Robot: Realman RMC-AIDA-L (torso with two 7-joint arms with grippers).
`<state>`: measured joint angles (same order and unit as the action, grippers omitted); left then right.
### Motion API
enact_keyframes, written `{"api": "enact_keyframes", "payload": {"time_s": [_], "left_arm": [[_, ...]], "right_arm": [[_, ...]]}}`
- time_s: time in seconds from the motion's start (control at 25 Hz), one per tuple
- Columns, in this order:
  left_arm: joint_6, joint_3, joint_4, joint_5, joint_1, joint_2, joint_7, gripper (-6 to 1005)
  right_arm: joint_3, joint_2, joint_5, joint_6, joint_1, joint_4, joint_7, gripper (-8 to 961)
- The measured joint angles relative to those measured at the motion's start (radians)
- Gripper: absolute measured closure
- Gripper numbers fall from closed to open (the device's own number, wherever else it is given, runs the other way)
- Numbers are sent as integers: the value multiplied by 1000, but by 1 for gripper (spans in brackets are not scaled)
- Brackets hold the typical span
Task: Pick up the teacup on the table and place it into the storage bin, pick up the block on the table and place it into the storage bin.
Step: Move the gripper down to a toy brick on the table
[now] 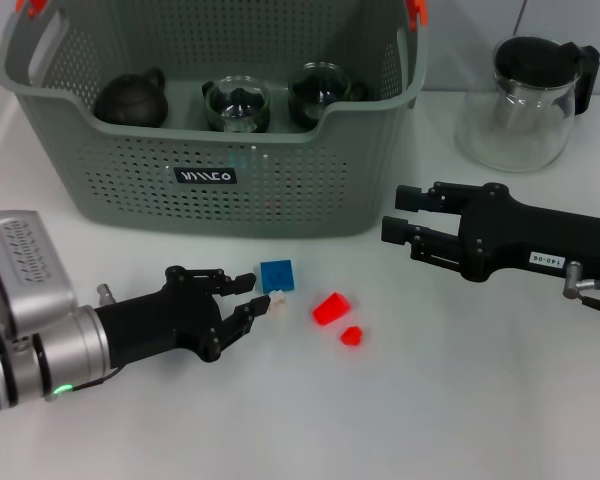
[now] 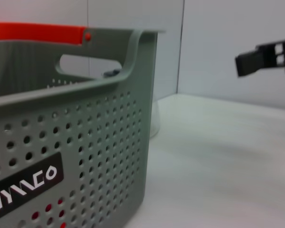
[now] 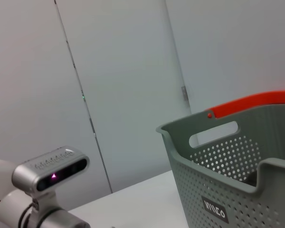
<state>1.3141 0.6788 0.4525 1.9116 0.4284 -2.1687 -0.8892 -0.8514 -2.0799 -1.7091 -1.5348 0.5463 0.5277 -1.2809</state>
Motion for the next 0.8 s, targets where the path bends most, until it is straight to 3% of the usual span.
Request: {"api": "enact_keyframes", "payload": {"time_s": [0.2, 0.48, 0.8], "left_arm": [[-61, 2, -47, -2, 20, -2, 77, 715], [-156, 2, -104, 0, 56, -3, 88, 653], [-165, 1, -112, -5, 61, -3, 98, 589]], "right_arm": [[-1, 0, -2, -1, 6, 0, 0, 436], [-3, 0, -2, -1, 9, 1, 0, 436], [0, 0, -1, -1, 5, 2, 0, 435]]}}
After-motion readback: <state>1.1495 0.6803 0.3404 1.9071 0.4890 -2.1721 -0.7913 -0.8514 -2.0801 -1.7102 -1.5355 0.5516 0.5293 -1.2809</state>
